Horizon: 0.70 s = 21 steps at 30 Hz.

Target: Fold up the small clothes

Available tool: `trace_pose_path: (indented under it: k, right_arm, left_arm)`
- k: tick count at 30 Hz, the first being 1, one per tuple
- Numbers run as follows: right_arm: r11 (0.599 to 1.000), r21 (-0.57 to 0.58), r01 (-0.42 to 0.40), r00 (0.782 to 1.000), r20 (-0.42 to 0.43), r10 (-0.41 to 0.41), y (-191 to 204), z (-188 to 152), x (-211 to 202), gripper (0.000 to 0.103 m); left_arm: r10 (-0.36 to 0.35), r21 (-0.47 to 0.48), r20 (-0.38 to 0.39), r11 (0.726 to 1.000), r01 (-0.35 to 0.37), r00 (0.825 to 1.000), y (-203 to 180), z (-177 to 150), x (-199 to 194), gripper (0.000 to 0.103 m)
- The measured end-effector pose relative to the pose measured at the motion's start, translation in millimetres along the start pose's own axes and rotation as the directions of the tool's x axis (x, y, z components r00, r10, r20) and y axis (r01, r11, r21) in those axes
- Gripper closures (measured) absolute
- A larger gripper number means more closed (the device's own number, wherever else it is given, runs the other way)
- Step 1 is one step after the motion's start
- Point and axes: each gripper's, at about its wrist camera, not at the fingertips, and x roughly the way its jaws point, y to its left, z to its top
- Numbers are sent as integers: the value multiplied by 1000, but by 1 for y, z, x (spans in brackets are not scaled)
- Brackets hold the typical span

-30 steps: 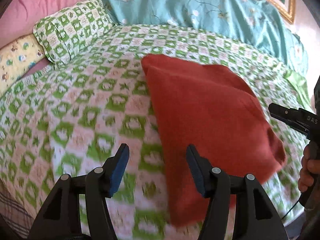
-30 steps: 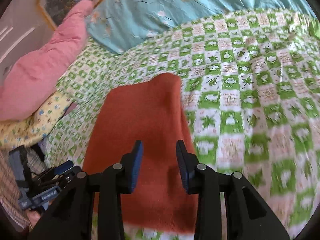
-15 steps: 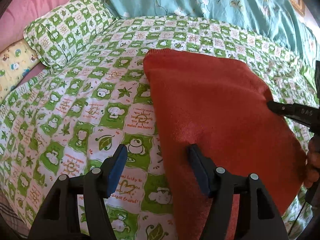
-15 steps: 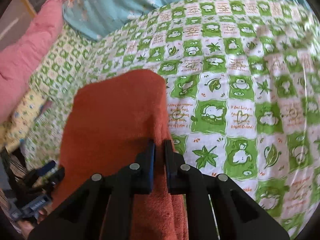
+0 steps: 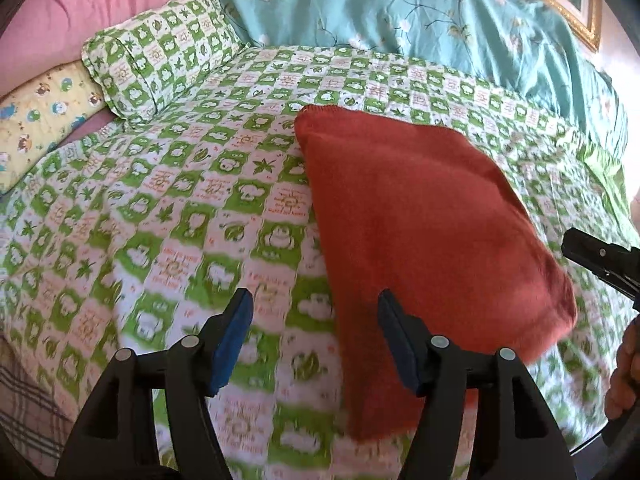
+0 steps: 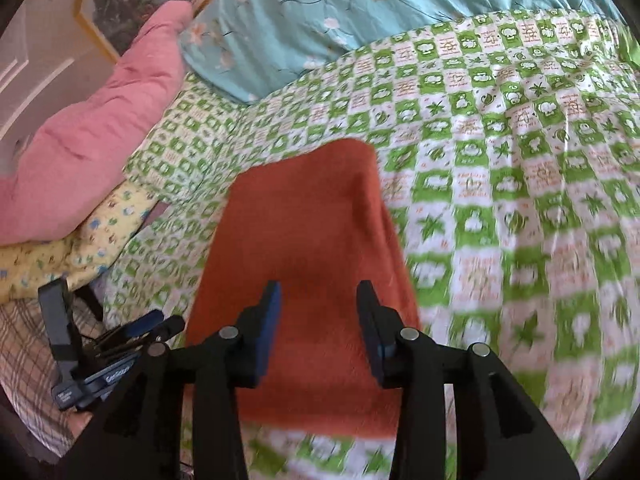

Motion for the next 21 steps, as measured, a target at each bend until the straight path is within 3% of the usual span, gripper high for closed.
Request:
trace_pose_path:
  k: [4, 11, 21]
  right_arm:
    - [999, -44, 18, 1000, -13, -18, 11, -22, -9, 59]
    - [985, -155, 74, 997, -14, -77, 31, -53, -24, 25]
    - [962, -243, 124, 989, -51, -140, 35, -96, -39, 17]
  left_arm:
    - [9, 10, 5, 1000, -9, 1000, 0, -18, -13, 24]
    - [44, 39, 13, 998, -45, 999, -4, -49, -27, 19]
    - [27, 92, 15, 995, -29, 1000, -19, -77, -44, 12]
